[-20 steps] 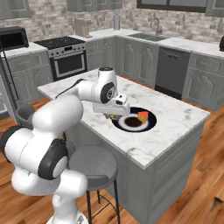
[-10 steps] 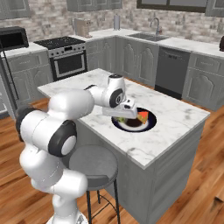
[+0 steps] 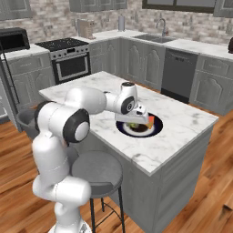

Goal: Take the cheese, fish, and broccoli from the fridge and place them on the plate on the dining counter to create an appetizer plate.

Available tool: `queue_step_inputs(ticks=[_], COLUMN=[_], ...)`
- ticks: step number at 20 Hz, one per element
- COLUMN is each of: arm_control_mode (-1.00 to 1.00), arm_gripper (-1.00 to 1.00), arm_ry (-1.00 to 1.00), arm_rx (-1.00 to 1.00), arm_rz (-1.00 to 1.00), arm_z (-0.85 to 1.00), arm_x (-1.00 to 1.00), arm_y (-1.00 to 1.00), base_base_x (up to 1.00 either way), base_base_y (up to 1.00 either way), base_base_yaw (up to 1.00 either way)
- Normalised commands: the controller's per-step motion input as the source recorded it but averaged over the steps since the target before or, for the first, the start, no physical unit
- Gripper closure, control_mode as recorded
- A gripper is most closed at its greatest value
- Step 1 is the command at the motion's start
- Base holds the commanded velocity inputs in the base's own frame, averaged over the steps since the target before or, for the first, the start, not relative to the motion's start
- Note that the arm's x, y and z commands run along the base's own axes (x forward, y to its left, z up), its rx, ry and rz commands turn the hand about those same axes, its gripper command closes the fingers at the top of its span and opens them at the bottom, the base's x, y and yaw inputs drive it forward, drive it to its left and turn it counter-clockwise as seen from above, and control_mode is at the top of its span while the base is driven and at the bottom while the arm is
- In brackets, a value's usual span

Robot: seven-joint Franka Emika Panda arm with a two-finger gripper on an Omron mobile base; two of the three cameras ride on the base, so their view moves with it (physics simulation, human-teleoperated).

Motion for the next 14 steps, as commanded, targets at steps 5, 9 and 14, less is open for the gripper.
queue_step_inputs(ticks=[5,9,14], arm_control_mode=[-1.0,-1.0,-1.0], arm_gripper=[1.0,1.0,1.0], arm_ry=[0.0,0.0,0.0], arm_rx=[0.01,0.01,0.0], arm_rz=[0.0,0.0,0.0], arm_z=[-0.3,-0.34,-0.4], arm_x=[0.55,0.54,0.43], arm_y=[-0.31,-0.31,-0.06], base_base_x=[0.0,0.0,0.0], base_base_y=[0.0,0.0,0.0], base_base_yaw=[0.0,0.0,0.0])
